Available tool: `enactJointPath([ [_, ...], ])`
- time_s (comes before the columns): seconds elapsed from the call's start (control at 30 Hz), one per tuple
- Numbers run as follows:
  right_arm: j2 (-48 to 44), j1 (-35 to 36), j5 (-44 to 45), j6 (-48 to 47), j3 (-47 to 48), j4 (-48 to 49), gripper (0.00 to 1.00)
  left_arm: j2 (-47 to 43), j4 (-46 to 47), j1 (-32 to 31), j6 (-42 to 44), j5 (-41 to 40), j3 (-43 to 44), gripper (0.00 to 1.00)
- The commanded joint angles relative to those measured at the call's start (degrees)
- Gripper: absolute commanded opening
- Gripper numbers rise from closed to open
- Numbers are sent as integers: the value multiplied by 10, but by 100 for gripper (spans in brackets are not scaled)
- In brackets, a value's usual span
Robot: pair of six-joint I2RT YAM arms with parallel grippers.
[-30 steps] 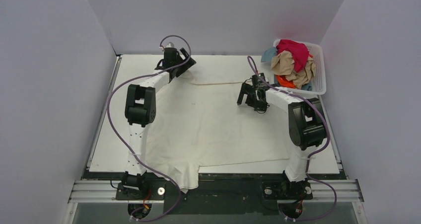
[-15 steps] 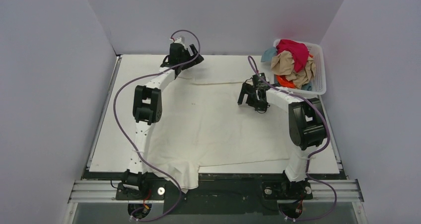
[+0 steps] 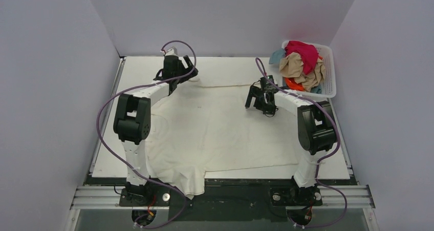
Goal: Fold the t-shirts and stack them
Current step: Flatten out the tshirt
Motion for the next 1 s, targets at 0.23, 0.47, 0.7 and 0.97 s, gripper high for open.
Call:
enactJointPath([
  [0.23,21,-7,16,-8,-3,-35,92,113,6,4,-63,-10,86,95],
  [0.47,24,-7,18,-9,-3,-37,92,188,3,5,-86,-21,148,95],
  [0.7,32,-7,17,-10,2,-41,92,236,-3,3,-98,-13,232,95],
  [0.97,41,-8,16,-12,10,-43,92,368,-3,3,-136,31,438,95],
])
